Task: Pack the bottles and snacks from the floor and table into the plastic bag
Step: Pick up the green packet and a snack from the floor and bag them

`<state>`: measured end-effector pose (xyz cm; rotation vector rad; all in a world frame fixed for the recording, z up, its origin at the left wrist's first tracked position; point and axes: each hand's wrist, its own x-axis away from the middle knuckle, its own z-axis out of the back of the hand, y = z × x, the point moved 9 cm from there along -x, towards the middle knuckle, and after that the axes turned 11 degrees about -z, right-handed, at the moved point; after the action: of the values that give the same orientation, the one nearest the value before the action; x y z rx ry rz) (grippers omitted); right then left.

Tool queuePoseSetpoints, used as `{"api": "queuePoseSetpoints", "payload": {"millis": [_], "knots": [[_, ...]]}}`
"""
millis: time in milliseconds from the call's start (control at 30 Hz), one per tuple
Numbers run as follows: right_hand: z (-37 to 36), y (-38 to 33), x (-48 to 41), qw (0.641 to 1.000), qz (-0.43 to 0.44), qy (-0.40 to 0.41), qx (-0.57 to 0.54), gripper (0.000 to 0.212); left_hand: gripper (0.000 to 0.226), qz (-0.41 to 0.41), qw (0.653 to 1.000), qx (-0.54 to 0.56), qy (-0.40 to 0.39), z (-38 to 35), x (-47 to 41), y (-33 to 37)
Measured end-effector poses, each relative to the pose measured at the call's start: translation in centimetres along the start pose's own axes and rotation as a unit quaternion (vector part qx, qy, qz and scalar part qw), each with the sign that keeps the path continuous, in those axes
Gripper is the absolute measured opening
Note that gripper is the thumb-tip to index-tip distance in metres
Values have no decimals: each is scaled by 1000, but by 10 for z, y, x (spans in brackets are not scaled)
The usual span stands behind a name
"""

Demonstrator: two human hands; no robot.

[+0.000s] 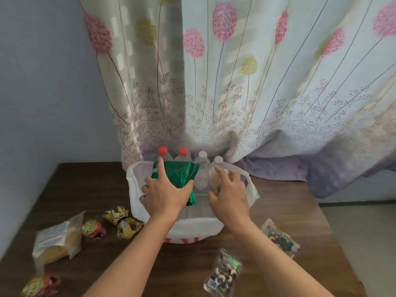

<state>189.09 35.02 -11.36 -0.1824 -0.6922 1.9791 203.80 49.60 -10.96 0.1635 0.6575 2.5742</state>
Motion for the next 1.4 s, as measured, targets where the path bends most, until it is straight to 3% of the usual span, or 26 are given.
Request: {"api": "queuePoseSetpoints", "payload": {"millis": [833,1067,1400], "knots": [[-141,43,-53,997,-59,-50,28,69,114,54,997,11,-54,-141,-35,-77],[-153,54,-51,993,-88,-64,52,83,131,56,995,-37,-71,-156,-28,-93],[-121,46,-51,993,-63,-25,100,86,99,-34,996,-64,-54,-123,-33,-85]]}}
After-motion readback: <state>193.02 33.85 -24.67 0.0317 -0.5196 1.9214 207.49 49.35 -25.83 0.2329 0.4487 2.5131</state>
